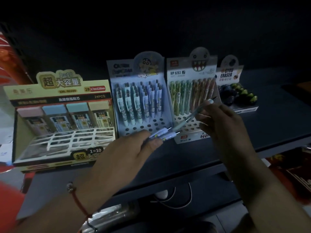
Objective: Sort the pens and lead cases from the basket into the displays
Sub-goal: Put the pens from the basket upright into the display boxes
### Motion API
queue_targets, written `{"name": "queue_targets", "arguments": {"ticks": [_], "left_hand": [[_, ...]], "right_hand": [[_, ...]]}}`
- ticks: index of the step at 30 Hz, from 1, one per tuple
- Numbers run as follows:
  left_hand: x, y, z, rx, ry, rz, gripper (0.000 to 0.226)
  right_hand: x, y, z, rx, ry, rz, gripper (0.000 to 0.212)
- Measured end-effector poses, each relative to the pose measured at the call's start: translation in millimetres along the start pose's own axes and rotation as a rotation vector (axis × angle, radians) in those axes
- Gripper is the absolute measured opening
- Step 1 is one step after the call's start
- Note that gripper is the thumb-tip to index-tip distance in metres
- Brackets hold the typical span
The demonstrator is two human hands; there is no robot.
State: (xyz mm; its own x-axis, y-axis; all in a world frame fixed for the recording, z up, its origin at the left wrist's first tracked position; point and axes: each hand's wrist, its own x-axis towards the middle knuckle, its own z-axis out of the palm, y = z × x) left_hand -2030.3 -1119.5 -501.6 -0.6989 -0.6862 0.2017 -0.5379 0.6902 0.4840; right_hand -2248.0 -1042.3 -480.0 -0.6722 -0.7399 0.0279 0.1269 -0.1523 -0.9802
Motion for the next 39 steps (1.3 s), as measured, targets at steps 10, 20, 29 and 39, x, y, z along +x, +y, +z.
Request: {"name": "queue_targets", "arguments": {"ticks": [10, 20, 29, 39], "left_hand": [[-5.8, 8.0, 0.2, 0.226, -0.097, 0.079, 0.03], [-5.0, 2.0, 9.4, 0.269, -0.062, 0.157, 0.03], [-3.4, -5.9, 11.7, 0.292, -0.053, 0.14, 0.025], [-4.3, -6.3, 8.5, 0.261, -0.033, 0.121, 0.025]], "right_hand": [[-1.8, 4.5, 23.9, -0.072, -0.056, -0.209, 0.017], [-2.8, 18.4, 60.5, -0.198, -0.193, -0.38, 0.008], [11.4, 31.3, 77.7, -0.298, -0.252, -0.393, 0.007], [22.3, 48.5, 98.5, -0.449, -0.279, -0.401, 0.015]]}}
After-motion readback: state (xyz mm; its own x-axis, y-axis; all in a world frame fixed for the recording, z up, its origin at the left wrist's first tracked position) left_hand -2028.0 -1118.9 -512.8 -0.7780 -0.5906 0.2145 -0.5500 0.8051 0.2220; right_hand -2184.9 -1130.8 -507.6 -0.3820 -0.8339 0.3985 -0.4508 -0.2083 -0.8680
